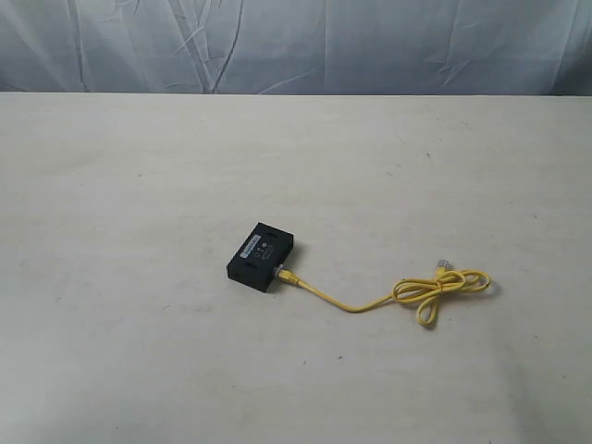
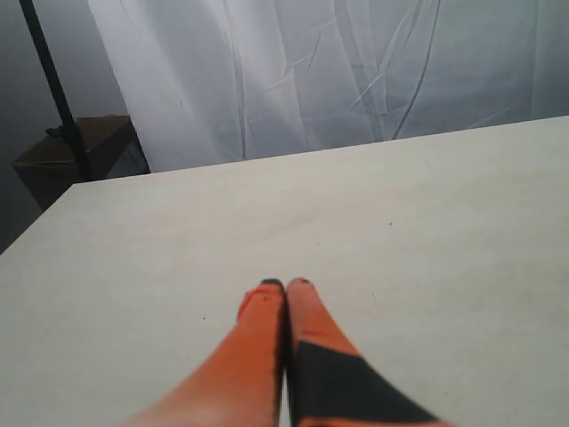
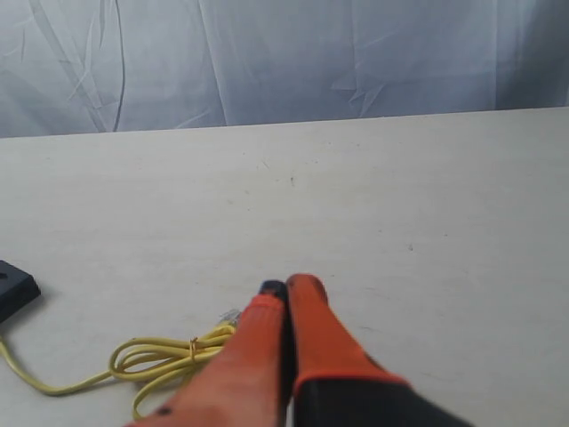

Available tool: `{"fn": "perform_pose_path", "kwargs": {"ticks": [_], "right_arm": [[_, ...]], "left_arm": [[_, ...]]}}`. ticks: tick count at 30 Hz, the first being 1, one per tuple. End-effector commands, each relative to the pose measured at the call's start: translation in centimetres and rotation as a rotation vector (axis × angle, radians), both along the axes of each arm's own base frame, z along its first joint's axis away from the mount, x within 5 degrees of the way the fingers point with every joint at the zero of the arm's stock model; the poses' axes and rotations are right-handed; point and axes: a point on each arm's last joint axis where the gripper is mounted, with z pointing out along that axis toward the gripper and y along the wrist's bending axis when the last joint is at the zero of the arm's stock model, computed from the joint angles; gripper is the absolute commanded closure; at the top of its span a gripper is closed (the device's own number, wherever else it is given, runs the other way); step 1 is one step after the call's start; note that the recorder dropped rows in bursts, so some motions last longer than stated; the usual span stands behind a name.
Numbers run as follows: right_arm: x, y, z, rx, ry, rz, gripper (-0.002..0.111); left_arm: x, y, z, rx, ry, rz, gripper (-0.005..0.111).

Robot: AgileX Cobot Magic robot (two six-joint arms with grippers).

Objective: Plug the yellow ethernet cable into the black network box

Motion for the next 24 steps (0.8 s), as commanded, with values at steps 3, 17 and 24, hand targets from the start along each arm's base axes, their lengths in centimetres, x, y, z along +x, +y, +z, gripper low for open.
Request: {"fn": "perform_pose_path", "kwargs": {"ticks": [3, 17, 24], "right_arm": [[-0.01, -0.05, 0.07, -0.002, -0.013, -0.007, 0.108], [-0.01, -0.05, 0.07, -0.002, -0.013, -0.007, 0.108], [-0.02, -0.04, 0.07, 0.002, -0.013, -0.007, 0.108]], "left_arm": [[-0.04, -0.01, -0.17, -0.025, 0.005, 0.003, 0.107], [-0.04, 0.16, -0.13, -0.182, -0.001, 0.045, 0.107], [-0.04, 0.16, -0.13, -0.182, -0.001, 0.045, 0.107]]}}
